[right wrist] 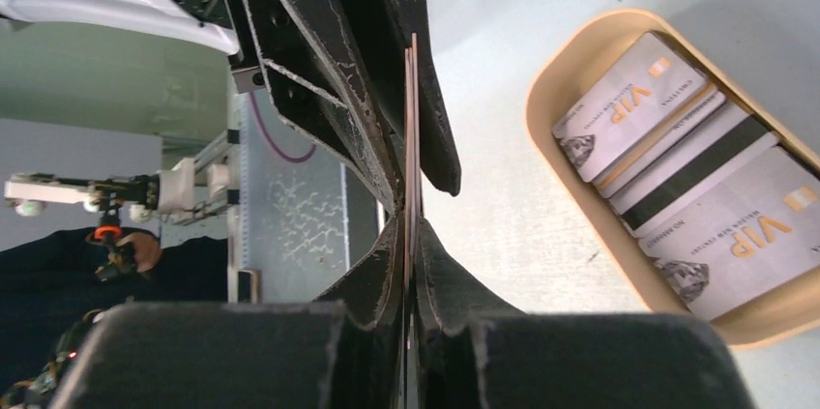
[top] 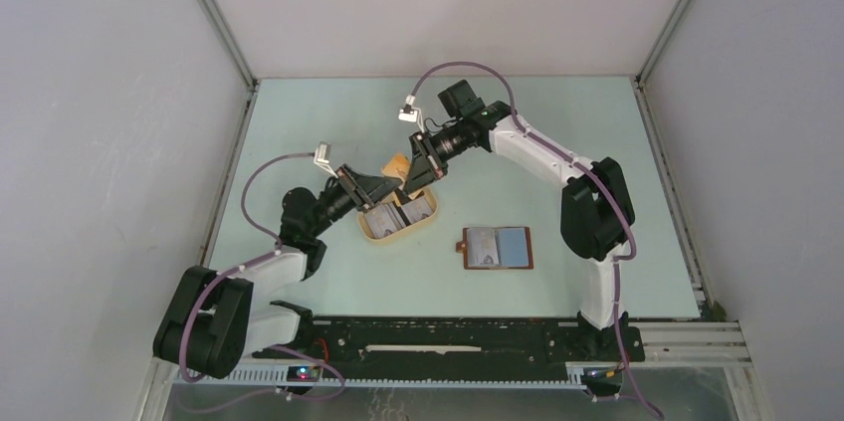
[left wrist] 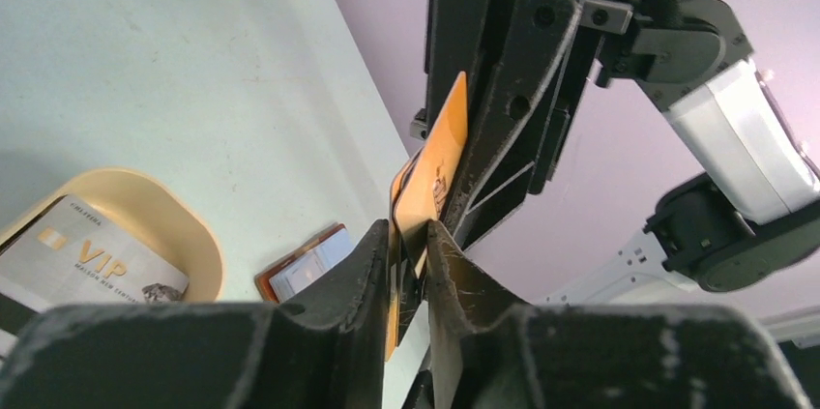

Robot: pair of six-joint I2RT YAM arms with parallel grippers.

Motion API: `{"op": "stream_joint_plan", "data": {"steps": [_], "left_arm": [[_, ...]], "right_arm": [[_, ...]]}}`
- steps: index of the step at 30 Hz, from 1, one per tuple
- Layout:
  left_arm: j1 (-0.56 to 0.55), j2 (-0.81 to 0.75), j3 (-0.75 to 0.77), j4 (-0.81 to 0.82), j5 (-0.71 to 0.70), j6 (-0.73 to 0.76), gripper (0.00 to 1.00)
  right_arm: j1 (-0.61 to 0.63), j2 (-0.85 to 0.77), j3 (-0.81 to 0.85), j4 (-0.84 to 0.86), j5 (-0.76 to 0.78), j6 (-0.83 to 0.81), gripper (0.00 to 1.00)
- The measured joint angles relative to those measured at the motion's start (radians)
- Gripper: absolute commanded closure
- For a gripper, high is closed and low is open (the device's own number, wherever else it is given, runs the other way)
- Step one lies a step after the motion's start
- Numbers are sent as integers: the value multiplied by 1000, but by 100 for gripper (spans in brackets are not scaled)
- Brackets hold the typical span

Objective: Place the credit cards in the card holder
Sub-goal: Place the credit card in the storage box.

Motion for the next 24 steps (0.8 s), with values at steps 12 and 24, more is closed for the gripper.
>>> {"op": "stream_joint_plan", "data": {"steps": [12, 24], "left_arm": [[17, 45, -8, 106, 40, -43, 100], [27, 110, -15, 119, 50, -50, 100]], "right_arm": [[-47, 5, -11, 31, -122, 30, 40], [-121, 5, -11, 31, -120, 37, 53]]}}
